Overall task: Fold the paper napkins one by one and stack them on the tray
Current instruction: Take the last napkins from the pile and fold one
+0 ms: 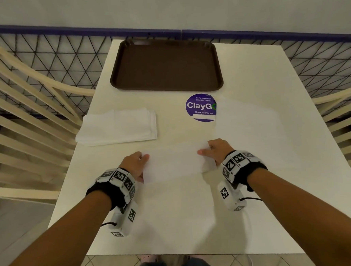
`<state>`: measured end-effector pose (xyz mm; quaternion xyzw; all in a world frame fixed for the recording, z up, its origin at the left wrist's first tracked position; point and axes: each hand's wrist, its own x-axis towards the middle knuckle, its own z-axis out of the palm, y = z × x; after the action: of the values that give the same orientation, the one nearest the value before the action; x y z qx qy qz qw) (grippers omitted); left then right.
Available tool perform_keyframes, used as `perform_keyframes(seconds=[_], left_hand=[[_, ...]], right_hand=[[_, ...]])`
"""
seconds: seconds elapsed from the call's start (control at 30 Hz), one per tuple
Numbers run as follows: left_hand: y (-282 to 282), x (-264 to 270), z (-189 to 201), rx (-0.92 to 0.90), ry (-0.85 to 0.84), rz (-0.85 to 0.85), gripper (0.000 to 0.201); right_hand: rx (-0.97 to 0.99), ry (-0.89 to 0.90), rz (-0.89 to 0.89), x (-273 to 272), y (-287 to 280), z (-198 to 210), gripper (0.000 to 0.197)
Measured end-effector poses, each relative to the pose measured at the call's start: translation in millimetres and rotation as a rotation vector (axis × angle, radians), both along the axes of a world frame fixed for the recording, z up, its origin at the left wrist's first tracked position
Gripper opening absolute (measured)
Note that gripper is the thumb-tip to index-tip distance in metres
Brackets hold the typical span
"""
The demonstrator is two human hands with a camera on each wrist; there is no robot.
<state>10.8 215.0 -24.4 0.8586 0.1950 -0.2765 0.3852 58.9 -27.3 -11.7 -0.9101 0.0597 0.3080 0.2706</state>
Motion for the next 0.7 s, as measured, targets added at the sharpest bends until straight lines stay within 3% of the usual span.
perform_keyframes(seconds=[0.17, 0.33, 0.53, 0.7], left_hand=[[-2, 0, -2, 0.104, -0.026, 0.004, 0.031], [-7, 0, -1, 0.259, -0.052, -0.063, 0.04], [-18, 0, 1, 0.41, -0.035, -0.124, 0.037], [-29, -4, 8, 0.504, -0.096, -0.115, 0.038]], right_hand=[[-0.011, 0.009, 0.054, 7, 4, -5, 0.035], [-0.012, -0.013, 0.062, 11, 1, -12, 0.045], [0.025, -0.014, 0.082, 12, -1, -17, 0.042], [-0.034, -0.049, 0.129, 10, 0, -16, 0.051]])
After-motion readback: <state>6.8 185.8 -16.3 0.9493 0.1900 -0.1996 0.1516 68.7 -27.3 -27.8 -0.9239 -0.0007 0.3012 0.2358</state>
